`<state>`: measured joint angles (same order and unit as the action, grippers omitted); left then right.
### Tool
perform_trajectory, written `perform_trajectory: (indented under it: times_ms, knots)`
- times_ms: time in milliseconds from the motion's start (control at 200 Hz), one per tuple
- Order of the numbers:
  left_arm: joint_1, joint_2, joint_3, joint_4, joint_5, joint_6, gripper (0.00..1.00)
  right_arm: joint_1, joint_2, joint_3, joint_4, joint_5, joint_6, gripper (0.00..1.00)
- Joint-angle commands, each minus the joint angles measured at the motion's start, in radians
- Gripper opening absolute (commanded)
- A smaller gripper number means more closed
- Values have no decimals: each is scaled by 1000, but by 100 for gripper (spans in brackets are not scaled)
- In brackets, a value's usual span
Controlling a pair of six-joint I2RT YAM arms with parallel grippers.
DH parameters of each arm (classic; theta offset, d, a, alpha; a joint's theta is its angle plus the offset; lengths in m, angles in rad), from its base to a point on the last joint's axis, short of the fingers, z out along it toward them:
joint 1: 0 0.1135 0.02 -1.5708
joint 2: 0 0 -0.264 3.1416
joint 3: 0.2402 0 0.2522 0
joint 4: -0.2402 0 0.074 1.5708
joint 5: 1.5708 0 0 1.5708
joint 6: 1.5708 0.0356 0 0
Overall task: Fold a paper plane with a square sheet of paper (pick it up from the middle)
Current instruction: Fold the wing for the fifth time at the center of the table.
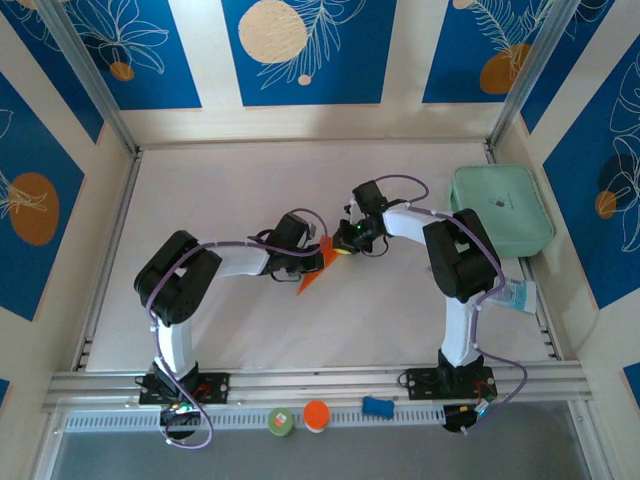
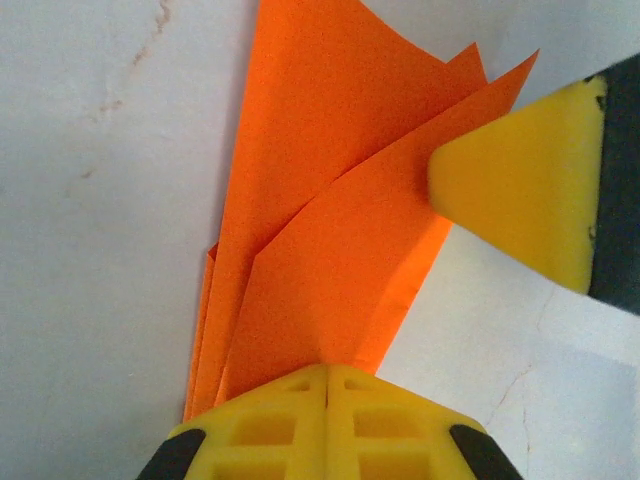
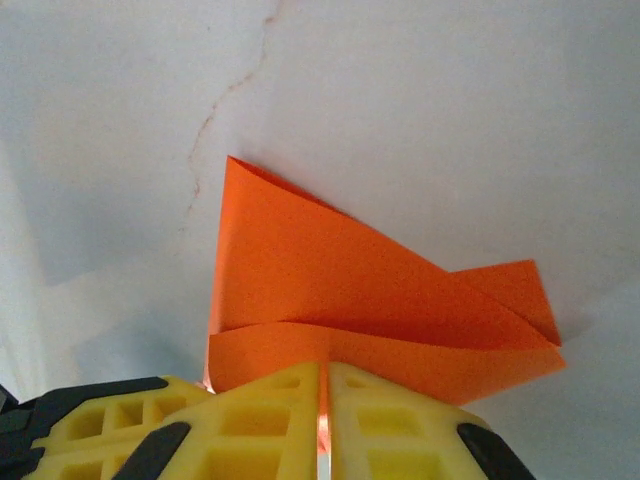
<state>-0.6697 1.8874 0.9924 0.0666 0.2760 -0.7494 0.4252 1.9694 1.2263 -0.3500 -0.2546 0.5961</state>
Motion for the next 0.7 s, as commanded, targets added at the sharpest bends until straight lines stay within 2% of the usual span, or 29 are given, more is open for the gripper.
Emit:
perform_trajectory:
  times_ms: [0,255,435,570,695]
  knots:
    - [9,35,3,-86,-40,19,0,1,18,18,-4,-49,-40,10]
    - [10,34,4,-102,-37,27,0,-6,75,57,-23,-48,-60,10]
    - [13,34,-4,-116,-39,27,0,-25,93,55,-27,2,-59,10]
    - [18,24,-26,-119,-43,26,0,-77,104,54,-16,37,-58,9]
    - [21,25,-37,-114,-36,27,0,-139,125,63,12,7,-44,9]
